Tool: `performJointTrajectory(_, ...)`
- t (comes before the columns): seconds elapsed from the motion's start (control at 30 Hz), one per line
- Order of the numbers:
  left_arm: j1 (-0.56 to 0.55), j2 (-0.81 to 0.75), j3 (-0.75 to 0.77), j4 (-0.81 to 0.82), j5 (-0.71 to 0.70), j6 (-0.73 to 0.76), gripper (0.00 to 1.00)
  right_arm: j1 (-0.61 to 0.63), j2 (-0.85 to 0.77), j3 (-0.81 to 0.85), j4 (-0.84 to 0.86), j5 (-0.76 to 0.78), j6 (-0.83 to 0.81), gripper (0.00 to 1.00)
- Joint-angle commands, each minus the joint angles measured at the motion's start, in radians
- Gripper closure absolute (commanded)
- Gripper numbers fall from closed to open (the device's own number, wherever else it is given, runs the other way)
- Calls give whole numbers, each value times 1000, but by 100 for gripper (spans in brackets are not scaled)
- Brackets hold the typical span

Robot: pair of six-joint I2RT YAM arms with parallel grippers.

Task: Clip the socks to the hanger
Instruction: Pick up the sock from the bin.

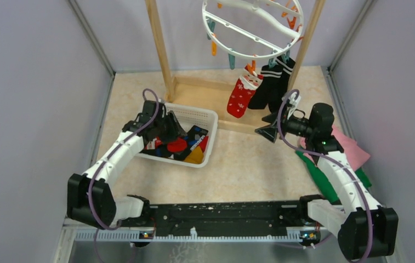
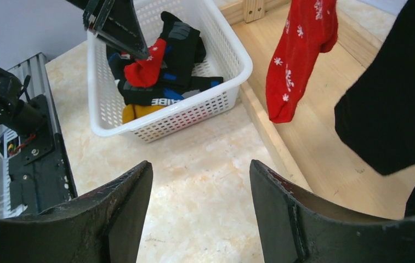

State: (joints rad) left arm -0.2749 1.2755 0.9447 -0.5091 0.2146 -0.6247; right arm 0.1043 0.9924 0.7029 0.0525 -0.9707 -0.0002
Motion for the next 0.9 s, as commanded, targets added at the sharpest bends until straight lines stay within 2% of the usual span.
performJointTrajectory(0.0,-57,-55,-4,-101,-149,-334,45,11,-17,-28,61,5,-8,35)
performJointTrajectory(0.13,-131,-3,77,-273,-375,-525,44,10,-19,-57,133,9,58,35)
performJointTrajectory(0.27,-144,117,139,-407,-446,-667,44,11,-29,-60,138,14,65,35)
performJointTrajectory(0.5,-143,146,77,-321,-566,-783,46,9,-63,-68,122,25,64,35)
performJointTrajectory(0.67,-130,174,120,-319,-629,-775,47,10,-75,-69,117,26,63,35)
performJointTrajectory(0.77,-123,166,114,-278,-643,-744,75,10,-78,-76,133,26,74,35)
performJointTrajectory(0.8,-119,164,108,-262,-641,-739,80,10,-80,-77,136,26,77,35)
performJointTrajectory(0.87,-107,159,91,-238,-628,-724,81,9,-84,-77,135,26,78,35)
